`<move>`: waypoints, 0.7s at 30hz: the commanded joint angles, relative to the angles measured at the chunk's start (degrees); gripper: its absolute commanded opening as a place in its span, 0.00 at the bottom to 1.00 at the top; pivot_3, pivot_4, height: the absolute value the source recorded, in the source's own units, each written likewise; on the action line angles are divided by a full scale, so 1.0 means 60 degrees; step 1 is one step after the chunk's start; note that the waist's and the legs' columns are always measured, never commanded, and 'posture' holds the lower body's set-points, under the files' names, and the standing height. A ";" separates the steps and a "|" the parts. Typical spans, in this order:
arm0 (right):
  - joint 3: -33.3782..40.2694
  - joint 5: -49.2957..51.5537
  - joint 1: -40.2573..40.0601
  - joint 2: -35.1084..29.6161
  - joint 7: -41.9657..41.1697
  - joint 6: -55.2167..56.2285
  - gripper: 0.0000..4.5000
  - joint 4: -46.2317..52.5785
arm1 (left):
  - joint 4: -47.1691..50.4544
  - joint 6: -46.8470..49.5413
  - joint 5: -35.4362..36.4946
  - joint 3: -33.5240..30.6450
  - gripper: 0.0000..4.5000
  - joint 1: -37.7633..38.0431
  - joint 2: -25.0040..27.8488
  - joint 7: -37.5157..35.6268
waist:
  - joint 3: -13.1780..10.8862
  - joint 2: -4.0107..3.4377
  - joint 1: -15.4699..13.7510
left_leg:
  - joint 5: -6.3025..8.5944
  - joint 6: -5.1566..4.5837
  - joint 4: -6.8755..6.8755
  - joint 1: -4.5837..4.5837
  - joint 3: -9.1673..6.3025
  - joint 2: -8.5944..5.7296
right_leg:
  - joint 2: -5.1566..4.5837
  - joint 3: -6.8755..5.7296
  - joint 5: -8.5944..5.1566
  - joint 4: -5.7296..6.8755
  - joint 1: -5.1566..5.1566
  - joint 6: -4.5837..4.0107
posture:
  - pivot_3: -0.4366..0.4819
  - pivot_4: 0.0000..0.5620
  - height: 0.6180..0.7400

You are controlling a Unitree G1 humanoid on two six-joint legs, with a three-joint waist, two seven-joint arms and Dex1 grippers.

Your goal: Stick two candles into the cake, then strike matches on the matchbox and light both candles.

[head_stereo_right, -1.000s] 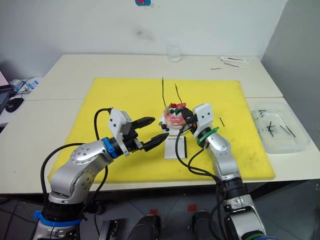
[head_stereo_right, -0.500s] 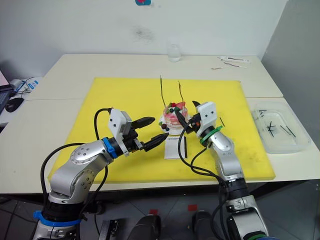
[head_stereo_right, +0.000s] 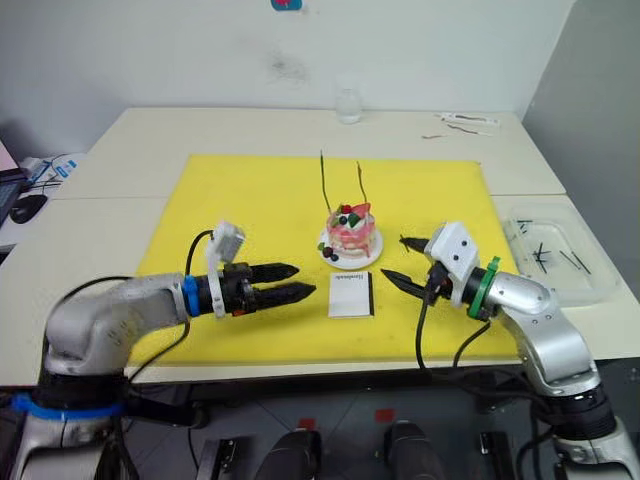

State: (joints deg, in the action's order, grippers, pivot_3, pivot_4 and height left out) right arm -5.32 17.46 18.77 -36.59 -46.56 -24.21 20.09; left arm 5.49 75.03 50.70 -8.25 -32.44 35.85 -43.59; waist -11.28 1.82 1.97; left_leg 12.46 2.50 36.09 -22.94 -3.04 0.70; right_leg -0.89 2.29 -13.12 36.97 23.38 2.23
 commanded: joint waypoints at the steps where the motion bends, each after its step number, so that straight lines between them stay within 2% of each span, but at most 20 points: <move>1: -0.0443 -0.0267 0.0103 -0.0190 -0.0317 -0.0093 0.39 -0.0101 | -0.1921 0.2622 0.0771 -0.0376 1.00 -0.1267 -0.0168 0.0538 | 0.0000 0.0000 0.0018 | 0.0000 0.0000 0.0000 0.0001 0.0002 -0.0003 | 0.0000 0.0002 0.0000 0.0000 -0.0004 0.0000 | 0.48 0.27 1.00; 5: -0.0869 -0.0675 0.0279 -0.0021 -0.0169 -0.0038 0.06 -0.0584 | -0.4390 0.2912 0.1970 0.0229 1.00 -0.2394 -0.0163 0.1595 | 0.0000 0.0000 0.0051 | 0.0001 0.0001 -0.0010 -0.0005 0.0004 -0.0006 | -0.0002 0.0006 0.0023 -0.0003 0.0006 0.0050 | 0.48 0.27 1.00; 6: -0.0992 -0.0825 0.0349 0.0033 -0.0114 -0.0024 0.01 -0.0732 | -0.4908 0.2912 0.2078 0.0446 1.00 -0.2616 -0.0242 0.1927 | 0.0000 0.0001 0.0050 | 0.0002 0.0002 -0.0014 -0.0010 0.0005 -0.0004 | -0.0003 0.0009 0.0024 -0.0003 0.0013 0.0053 | 0.48 0.27 1.00; 10: -0.1322 -0.1371 0.0619 0.0292 0.0190 -0.0051 0.01 -0.1095 | -0.6133 0.2912 0.2443 0.1054 1.00 -0.2997 -0.0518 0.2855 | 0.0000 0.0001 0.0043 | 0.0002 0.0003 -0.0020 -0.0014 0.0004 -0.0004 | -0.0005 0.0010 0.0023 0.0004 0.0024 0.0052 | 0.48 0.27 1.00; 21: -0.1959 -0.2074 0.0442 0.0810 0.0457 -0.0267 0.01 -0.1123 | -0.6732 0.2912 0.2953 0.0392 1.00 -0.2943 -0.1683 0.4314 | 0.0002 0.0002 -0.0061 | 0.0000 0.0006 -0.0008 -0.0010 0.0002 -0.0030 | -0.0029 0.0008 0.0028 0.0005 0.0007 0.0061 | 0.48 0.27 1.00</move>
State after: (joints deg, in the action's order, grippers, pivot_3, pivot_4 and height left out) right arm -16.94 5.61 21.13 -32.28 -44.50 -25.80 12.07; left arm -34.42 92.05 66.74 -6.05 -50.49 27.15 -18.36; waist -11.27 1.84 1.60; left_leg 12.46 2.54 36.05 -22.99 -3.03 0.50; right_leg -1.08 2.34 -12.95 37.00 23.41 2.60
